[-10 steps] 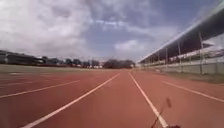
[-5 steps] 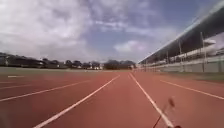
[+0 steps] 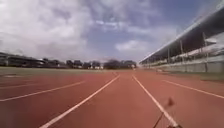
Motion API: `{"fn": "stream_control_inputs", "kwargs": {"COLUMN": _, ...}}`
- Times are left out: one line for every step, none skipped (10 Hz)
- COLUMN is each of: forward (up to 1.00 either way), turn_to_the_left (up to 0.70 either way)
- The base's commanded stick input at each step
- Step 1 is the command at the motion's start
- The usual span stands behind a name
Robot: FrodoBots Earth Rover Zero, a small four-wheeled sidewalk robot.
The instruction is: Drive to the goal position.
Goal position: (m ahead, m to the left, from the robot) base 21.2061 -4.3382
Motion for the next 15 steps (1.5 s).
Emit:
{"fn": "stream_control_inputs", "kwargs": {"forward": 0.7, "turn_to_the_left": 0.0}}
{"fn": "stream_control_inputs", "kwargs": {"forward": 0.7, "turn_to_the_left": 0.0}}
{"fn": "stream_control_inputs", "kwargs": {"forward": 0.7, "turn_to_the_left": 0.0}}
{"fn": "stream_control_inputs", "kwargs": {"forward": 0.7, "turn_to_the_left": 0.0}}
{"fn": "stream_control_inputs", "kwargs": {"forward": 0.7, "turn_to_the_left": 0.0}}
{"fn": "stream_control_inputs", "kwargs": {"forward": 0.7, "turn_to_the_left": 0.0}}
{"fn": "stream_control_inputs", "kwargs": {"forward": 0.7, "turn_to_the_left": 0.0}}
{"fn": "stream_control_inputs", "kwargs": {"forward": 0.7, "turn_to_the_left": 0.0}}
{"fn": "stream_control_inputs", "kwargs": {"forward": 0.7, "turn_to_the_left": 0.0}}
{"fn": "stream_control_inputs", "kwargs": {"forward": 0.7, "turn_to_the_left": 0.0}}
{"fn": "stream_control_inputs", "kwargs": {"forward": 0.7, "turn_to_the_left": 0.0}}
{"fn": "stream_control_inputs", "kwargs": {"forward": 0.7, "turn_to_the_left": 0.0}}
{"fn": "stream_control_inputs", "kwargs": {"forward": 0.7, "turn_to_the_left": 0.0}}
{"fn": "stream_control_inputs", "kwargs": {"forward": 0.7, "turn_to_the_left": 0.0}}
{"fn": "stream_control_inputs", "kwargs": {"forward": 0.7, "turn_to_the_left": 0.0}}
